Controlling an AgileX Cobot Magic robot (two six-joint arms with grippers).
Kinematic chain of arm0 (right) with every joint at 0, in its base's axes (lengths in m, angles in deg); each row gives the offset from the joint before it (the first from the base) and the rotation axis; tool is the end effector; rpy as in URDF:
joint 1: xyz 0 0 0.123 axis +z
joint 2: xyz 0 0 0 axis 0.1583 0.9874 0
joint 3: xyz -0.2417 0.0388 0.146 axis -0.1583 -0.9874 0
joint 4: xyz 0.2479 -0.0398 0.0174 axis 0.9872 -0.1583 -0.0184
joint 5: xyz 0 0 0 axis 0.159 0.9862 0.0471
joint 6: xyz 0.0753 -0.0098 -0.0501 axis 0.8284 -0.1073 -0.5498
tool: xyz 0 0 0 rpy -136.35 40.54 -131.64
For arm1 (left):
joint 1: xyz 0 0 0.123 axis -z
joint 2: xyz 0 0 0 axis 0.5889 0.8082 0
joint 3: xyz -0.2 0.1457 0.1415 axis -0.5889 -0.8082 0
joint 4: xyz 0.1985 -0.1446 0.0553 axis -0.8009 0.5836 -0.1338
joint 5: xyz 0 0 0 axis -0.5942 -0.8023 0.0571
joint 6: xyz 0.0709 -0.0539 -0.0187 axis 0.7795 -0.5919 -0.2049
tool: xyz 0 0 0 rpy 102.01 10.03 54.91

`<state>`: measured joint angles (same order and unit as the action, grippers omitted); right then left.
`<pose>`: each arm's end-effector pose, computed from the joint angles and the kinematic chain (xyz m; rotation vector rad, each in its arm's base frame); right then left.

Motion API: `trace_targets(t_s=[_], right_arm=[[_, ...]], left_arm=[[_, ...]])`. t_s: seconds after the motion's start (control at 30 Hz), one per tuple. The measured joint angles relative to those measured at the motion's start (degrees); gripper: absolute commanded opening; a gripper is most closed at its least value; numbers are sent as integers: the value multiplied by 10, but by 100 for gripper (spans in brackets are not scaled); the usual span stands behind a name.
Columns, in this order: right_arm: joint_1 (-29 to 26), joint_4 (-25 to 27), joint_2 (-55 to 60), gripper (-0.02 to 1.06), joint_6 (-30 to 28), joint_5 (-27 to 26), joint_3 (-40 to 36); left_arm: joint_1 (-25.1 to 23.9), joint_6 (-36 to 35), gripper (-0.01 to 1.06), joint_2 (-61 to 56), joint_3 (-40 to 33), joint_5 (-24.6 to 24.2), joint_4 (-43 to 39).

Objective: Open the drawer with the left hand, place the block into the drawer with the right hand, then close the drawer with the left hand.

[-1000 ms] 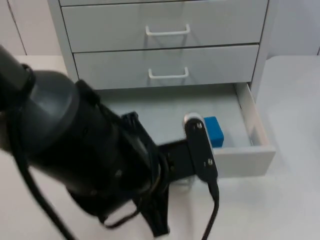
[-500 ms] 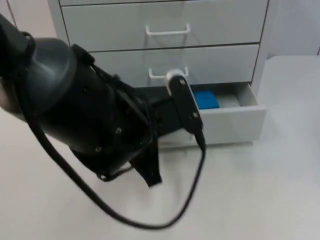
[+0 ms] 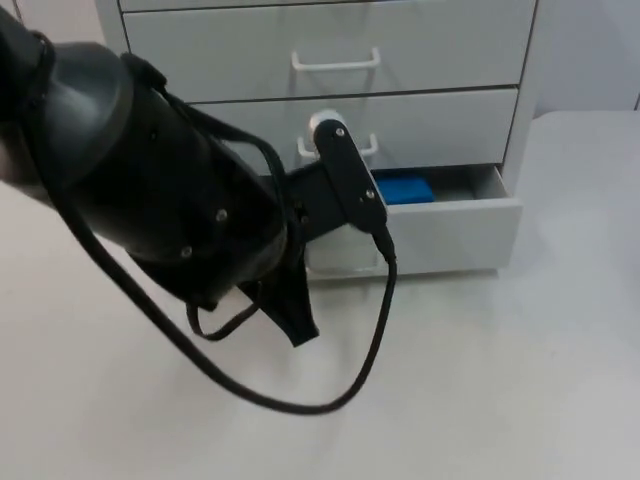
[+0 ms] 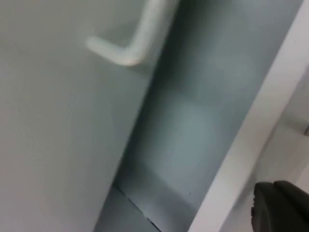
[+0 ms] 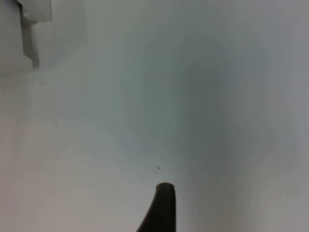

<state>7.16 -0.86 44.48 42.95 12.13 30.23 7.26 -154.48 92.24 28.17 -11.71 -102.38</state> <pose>0.2209 -0.0055 0.2751 0.0848 2.6123 0.0307 0.2920 -0.2113 0.1074 1.2060 2.0327 0.5407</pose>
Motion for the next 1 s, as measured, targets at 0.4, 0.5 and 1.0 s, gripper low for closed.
trace_targets(t_s=[0.4,0.5,1.0], right_arm=[[0,0,0,74,0,-2,0],[0,0,0,74,0,-5,0],[0,0,0,74,0,-6,0]], left_arm=[[-33,6,0,61,84,11,0],[-35,7,0,88,109,-4,0],[-3,132,0,90,128,-67,127]])
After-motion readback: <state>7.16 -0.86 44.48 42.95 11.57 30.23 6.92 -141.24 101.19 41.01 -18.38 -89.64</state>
